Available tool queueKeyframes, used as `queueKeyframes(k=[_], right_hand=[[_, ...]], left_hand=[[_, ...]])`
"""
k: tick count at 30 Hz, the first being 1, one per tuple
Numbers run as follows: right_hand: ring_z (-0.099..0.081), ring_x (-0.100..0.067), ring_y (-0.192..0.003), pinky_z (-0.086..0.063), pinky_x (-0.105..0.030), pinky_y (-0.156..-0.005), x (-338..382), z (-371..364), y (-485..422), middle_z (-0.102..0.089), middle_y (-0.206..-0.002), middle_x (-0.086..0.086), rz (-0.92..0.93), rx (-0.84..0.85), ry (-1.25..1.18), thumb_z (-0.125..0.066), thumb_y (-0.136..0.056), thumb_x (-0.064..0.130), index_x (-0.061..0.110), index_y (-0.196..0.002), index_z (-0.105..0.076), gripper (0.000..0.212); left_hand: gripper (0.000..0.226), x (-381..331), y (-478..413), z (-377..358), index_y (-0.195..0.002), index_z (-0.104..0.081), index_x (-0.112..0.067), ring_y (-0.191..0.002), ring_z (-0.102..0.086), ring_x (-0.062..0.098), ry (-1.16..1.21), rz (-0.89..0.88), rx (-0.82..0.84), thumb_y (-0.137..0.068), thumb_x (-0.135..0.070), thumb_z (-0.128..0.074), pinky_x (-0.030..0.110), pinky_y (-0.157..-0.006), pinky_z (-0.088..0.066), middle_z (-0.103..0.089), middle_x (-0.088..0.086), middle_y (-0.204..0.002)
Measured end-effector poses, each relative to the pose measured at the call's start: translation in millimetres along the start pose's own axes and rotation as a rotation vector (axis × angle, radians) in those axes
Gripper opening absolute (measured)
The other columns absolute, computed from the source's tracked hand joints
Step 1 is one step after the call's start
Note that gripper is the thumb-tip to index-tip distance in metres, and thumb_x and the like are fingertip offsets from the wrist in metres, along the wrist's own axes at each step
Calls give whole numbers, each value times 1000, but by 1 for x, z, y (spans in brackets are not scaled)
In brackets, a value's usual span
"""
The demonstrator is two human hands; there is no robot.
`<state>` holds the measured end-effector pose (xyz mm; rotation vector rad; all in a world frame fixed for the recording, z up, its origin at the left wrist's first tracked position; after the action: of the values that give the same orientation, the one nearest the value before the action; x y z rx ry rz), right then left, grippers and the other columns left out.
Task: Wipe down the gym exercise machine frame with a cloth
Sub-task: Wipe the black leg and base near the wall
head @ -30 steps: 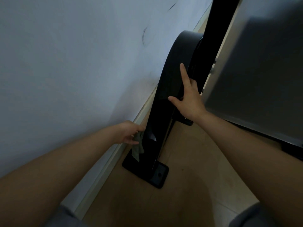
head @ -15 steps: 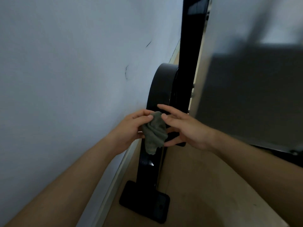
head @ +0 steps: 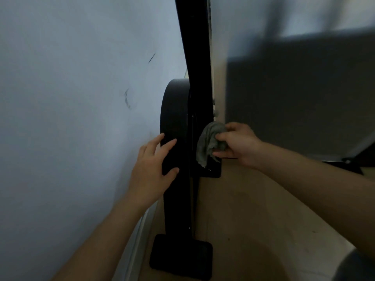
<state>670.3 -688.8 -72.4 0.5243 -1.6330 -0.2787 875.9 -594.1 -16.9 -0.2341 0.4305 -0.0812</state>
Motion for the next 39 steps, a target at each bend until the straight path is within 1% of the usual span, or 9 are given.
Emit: queueKeyframes(k=[3,6,9,14,18,23,26,34,39], right_hand=[[-67,-27,-106,-61,-33,-66,-8,-22,-6,-61,-124,-11,11,73,-17,-62,-97,6,14,-124,-62,28],[-66,-23,-106,-61,-35,-76,-12,-50,0,-65,-120,-10,0,212,-4,-54,-93,-4,17,-120,-66,37],[-66,-27,-107,-61,-41,-80,-12,-53,-2,-66,-120,-14,-2,212,-54,-43,-90,-11,12,-123,-66,46],[-69,-24,-101,-63,-39,-75,-5,-54,-7,-67,-116,-9,-18,220,-93,-60,-99,7,15,-130,-62,33],[-70,-23,-92,-63,-35,-68,9,-57,-11,-67,-112,-11,-71,269,-133,-55,-101,11,14,-131,-60,30],[-61,-32,-121,-56,-48,-92,21,-60,-19,-61,-135,-14,-107,318,-231,-56,-100,31,15,-137,-57,41],[-61,-30,-122,-52,-51,-98,15,-62,-21,-63,-135,-11,-95,342,-182,-56,-100,37,19,-138,-56,43],[-68,-26,-112,-58,-51,-87,-15,-50,-15,-69,-125,-8,-163,374,-97,-54,-101,36,19,-137,-59,40],[-63,-30,-120,-54,-56,-93,-48,-51,-7,-63,-134,-8,-251,412,-103,-53,-100,42,22,-138,-57,43]], left_hand=[[85,3,4,-17,-152,-42,-31,-143,-34,25,-81,-24,61,-79,-27,-84,40,-101,-46,-22,-2,-165],[86,5,3,-18,-150,-44,-31,-140,-40,26,-64,-16,35,-75,-23,-86,41,-95,-52,-22,-3,-165],[87,8,3,-18,-150,-44,-32,-140,-42,25,-61,-21,21,-75,-23,-87,41,-93,-56,-23,-4,-164],[86,8,2,-18,-149,-45,-35,-140,-42,23,-81,6,-5,-75,-26,-87,42,-91,-57,-24,-6,-163],[87,8,3,-19,-148,-45,-36,-137,-46,23,-90,-2,-20,-74,-26,-88,40,-88,-59,-24,-7,-163],[86,7,4,-18,-147,-46,-36,-134,-50,24,-107,2,-47,-73,-24,-88,39,-86,-60,-24,-8,-164],[86,7,4,-18,-146,-46,-36,-133,-51,23,-113,3,-52,-72,-24,-89,42,-82,-61,-24,-9,-164],[86,7,6,-20,-147,-45,-36,-134,-51,24,-127,-3,-47,-74,-24,-88,45,-81,-61,-22,-8,-165],[86,7,6,-20,-149,-43,-36,-135,-49,26,-142,-1,-42,-75,-25,-87,46,-83,-60,-20,-8,-166]])
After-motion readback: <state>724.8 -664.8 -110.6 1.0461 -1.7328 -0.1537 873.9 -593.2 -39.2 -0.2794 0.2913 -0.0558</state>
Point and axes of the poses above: each hand's wrist, its own y-axis away from the middle knuckle, its own z-axis out of the back of the hand, x = y × z, the point moved 10 cm from there along -y, towards the middle knuckle
